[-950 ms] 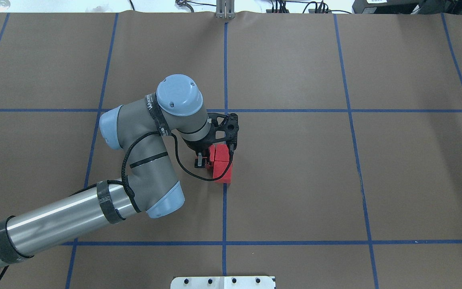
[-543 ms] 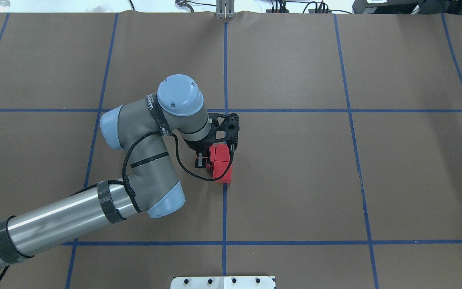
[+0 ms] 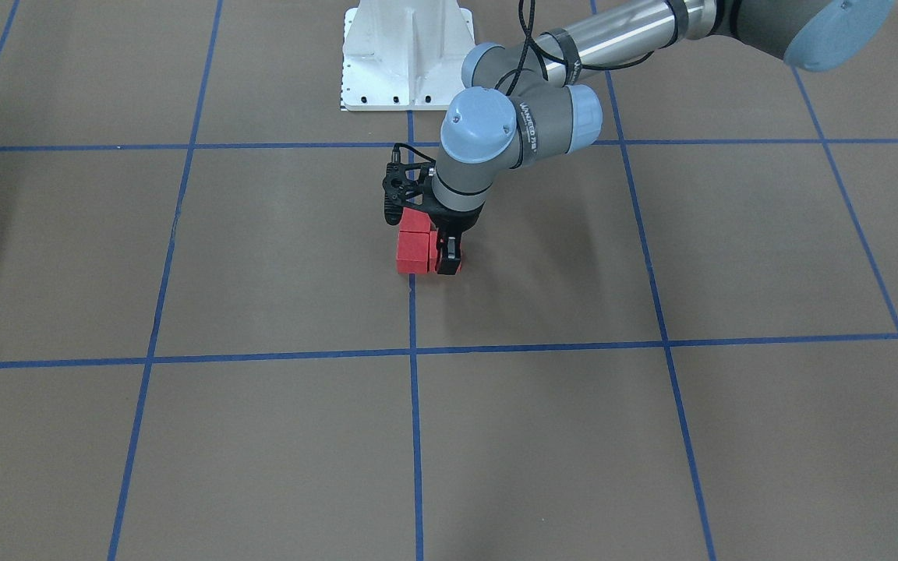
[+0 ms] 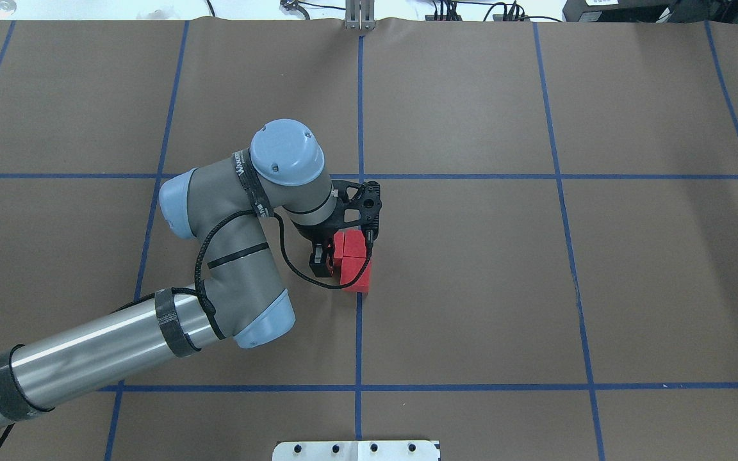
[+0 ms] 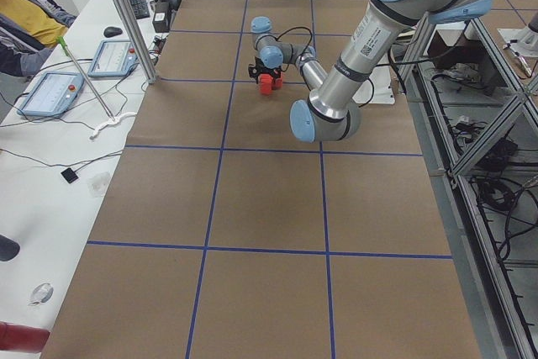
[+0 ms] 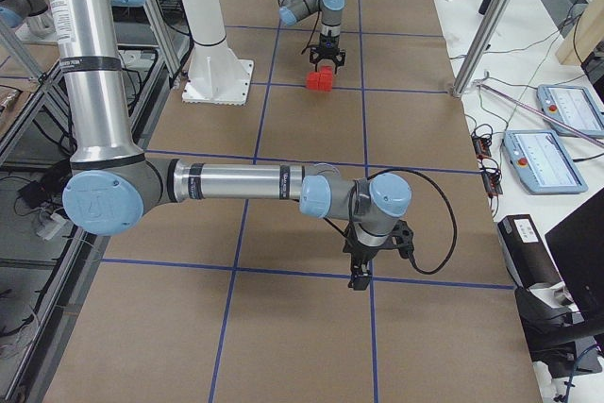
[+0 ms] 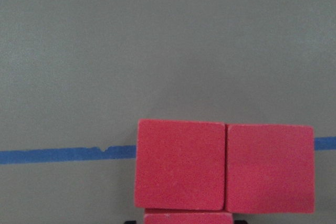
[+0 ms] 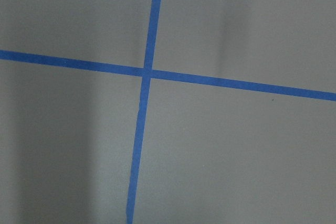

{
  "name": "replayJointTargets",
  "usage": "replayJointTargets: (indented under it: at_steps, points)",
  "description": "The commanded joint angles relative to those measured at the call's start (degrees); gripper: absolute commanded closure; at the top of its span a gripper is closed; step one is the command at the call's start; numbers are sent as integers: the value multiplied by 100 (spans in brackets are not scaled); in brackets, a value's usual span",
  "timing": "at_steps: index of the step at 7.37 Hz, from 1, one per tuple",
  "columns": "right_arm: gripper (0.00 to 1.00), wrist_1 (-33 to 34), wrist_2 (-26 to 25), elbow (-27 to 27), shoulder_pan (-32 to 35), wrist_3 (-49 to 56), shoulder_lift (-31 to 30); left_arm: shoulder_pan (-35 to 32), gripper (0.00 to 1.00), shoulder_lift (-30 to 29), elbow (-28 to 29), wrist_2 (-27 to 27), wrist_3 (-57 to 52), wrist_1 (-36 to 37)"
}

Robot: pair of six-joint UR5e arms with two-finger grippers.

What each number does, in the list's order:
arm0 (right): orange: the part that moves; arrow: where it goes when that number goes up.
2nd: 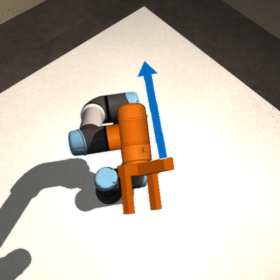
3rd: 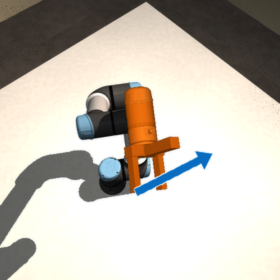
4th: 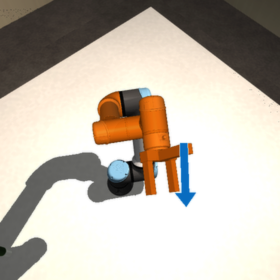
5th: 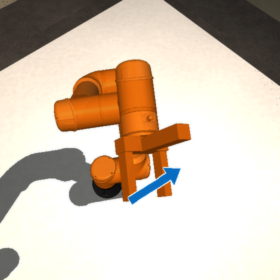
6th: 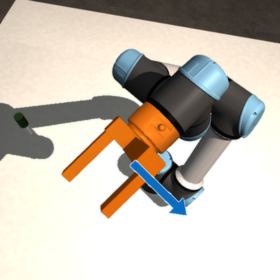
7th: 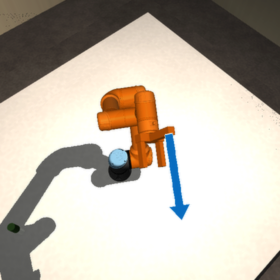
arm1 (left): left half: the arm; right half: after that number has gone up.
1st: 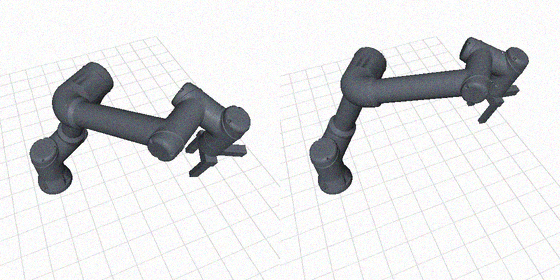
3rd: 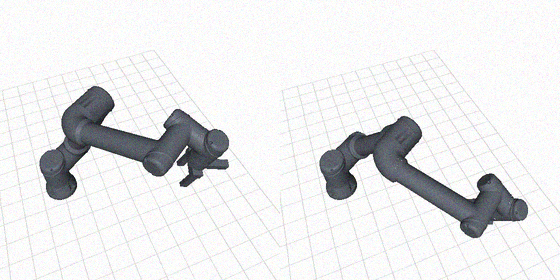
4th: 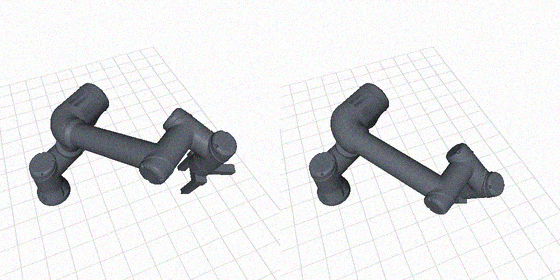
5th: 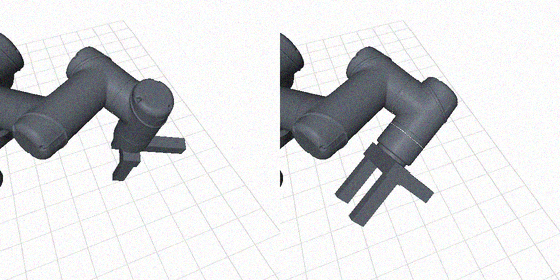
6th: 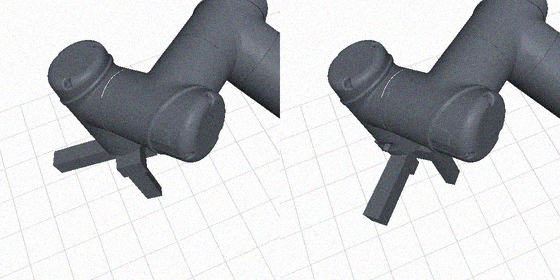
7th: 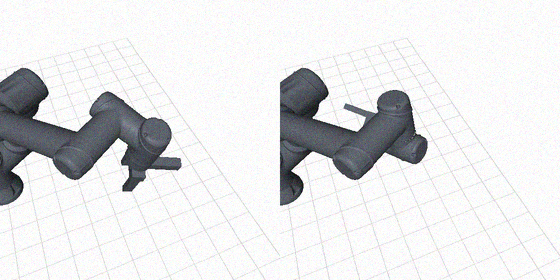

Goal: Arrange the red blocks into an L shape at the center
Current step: 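Lower the cube with the left gripper flush against the row, then open the left gripper and withdraw the left arm from the cubes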

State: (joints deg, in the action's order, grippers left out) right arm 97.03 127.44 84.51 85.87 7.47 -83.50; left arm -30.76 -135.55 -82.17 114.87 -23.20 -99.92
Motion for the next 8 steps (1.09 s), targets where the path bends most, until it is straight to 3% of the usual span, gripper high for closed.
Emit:
replayJointTargets:
  at_steps: [1, 5, 8]
  points:
    - [1, 0, 0, -13, 0, 0, 0, -9, 1, 3, -36, 0, -1, -1]
    - [1, 0, 0, -4, 0, 0, 0, -455, 1, 55, -501, 26, -70, 8]
    - [1, 0, -9, -13, 0, 0, -26, -1350, 0, 668, -537, 62, -141, -1]
